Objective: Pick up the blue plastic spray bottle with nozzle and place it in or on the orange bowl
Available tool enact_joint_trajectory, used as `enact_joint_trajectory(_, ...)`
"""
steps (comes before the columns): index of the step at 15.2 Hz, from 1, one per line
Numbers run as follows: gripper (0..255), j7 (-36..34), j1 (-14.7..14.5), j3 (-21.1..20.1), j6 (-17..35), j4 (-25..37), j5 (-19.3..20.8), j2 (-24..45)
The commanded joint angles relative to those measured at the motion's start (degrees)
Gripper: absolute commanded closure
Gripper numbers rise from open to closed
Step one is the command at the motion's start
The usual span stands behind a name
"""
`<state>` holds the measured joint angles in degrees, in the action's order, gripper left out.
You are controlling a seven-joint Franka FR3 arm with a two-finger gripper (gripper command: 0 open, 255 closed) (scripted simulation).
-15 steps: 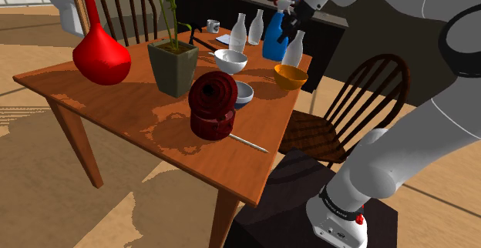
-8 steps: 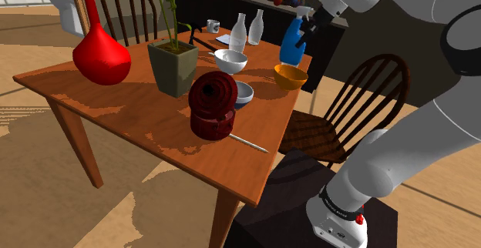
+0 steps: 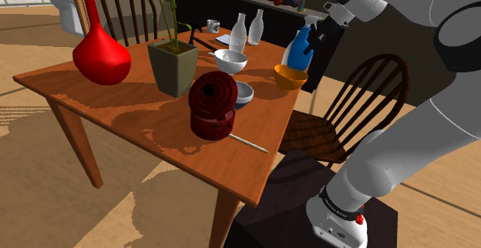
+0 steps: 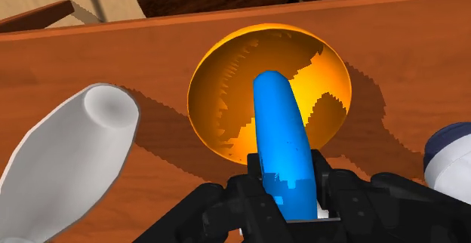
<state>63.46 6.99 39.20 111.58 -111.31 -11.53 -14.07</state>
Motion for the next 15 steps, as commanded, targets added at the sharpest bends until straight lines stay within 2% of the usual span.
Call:
enact_joint_trajectory(1, 255, 0.5, 0.07, 0.12, 1.38, -1.5, -0.08, -0.09)
enact_joint_trajectory(4, 255, 1.14, 0.09, 0.27, 3.34, -3.5, -0.3, -0.04)
enact_joint_trajectory(11, 255, 1.14, 0.09, 0.27, 3.34, -3.5, -0.3, -0.04)
enact_joint_trajectory(12, 0, 1.14, 0.09, 0.27, 3.34, -3.5, -0.3, -0.04)
enact_joint_trajectory(15, 0, 1.14, 0.09, 0.27, 3.34, -3.5, -0.3, -0.04)
